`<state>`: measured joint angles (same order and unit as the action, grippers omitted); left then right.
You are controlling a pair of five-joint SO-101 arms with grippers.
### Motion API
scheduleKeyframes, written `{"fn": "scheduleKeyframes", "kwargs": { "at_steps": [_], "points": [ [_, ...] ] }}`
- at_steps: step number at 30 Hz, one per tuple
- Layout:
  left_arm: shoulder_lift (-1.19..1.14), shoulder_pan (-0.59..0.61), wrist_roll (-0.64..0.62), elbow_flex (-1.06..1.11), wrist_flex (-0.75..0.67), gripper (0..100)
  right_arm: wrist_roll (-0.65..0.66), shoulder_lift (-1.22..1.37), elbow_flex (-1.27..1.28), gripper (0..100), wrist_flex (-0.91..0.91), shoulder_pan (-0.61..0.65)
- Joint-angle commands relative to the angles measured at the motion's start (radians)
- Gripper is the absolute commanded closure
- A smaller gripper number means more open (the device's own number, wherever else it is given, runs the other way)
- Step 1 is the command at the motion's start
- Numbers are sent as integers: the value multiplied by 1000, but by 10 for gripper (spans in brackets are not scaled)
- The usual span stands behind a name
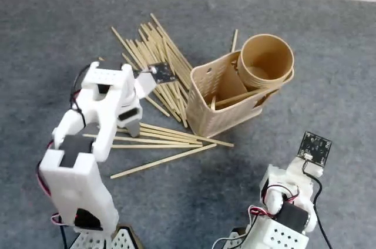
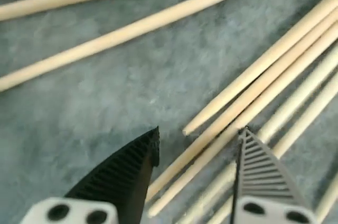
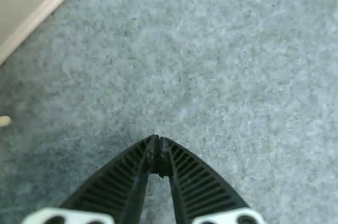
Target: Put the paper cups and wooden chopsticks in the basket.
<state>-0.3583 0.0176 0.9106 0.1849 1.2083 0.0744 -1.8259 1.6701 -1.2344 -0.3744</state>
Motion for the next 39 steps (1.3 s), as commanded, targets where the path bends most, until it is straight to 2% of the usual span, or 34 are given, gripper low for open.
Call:
{"fn": "scheduleKeyframes", "kwargs": {
  "at_steps": [1,7,12,15,19,23,28,39],
  "points": [
    [-19,-30,3,-31,-41,789,-11,-8,25,994,25,-10],
    [-39,-35,3,-30,-37,917,-9,-8,25,994,25,-10],
    [-36,-33,49,-33,98,988,-8,-8,25,994,25,-10],
    [-36,-31,92,-39,187,995,-8,-8,25,994,25,-10],
    [-18,-4,95,-36,229,995,-6,-8,25,994,25,-10],
    [81,41,106,-8,265,995,-6,-8,25,994,25,-10],
    [263,101,222,116,321,995,-6,-8,25,994,25,-10],
    [704,260,230,358,325,995,-6,-8,25,994,25,-10]
  ]
}}
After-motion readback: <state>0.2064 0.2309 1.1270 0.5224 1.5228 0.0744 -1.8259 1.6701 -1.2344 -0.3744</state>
